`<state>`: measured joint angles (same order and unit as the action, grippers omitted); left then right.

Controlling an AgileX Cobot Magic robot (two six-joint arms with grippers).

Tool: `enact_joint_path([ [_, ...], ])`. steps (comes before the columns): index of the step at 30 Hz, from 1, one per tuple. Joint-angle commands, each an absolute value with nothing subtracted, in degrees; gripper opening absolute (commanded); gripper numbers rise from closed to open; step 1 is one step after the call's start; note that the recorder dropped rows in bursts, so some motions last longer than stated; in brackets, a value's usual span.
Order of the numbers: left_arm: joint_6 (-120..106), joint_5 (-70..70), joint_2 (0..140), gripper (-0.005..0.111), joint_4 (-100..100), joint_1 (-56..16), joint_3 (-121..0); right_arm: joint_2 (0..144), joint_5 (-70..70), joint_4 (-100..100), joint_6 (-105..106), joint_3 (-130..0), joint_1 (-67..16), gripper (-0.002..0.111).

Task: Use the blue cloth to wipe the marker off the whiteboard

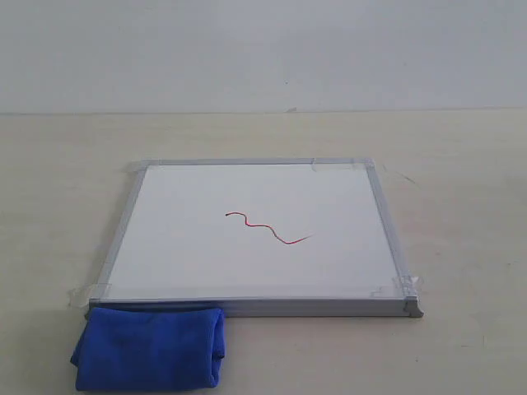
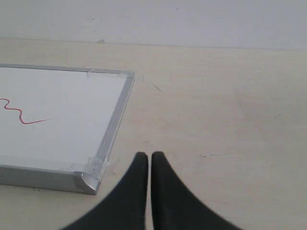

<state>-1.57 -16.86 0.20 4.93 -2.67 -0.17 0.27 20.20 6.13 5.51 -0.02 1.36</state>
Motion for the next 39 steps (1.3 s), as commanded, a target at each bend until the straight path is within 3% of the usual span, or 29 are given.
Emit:
enact_joint_path([
  [1, -1.75, -16.95, 0.0, 0.005, 4.85, -2.51, 0.0, 0.0, 19.54, 5.62, 5.82, 0.0, 1.47, 0.0],
  [11, -1.75, -16.95, 0.0, 0.005, 4.85, -2.51, 0.0, 0.0, 18.8, 5.37, 6.74, 0.0, 1.47, 0.0],
  [31, -1.75, -16.95, 0.0, 0.005, 4.85, -2.51, 0.0, 0.0, -3.42, 5.66, 0.47, 0.0, 1.47, 0.0],
  [39, -1.75, -16.95, 0.0, 0.005, 4.85, -2.51, 0.0, 1.32, 5.82, 5.66, 0.0, -12.32, 1.47, 0.0],
])
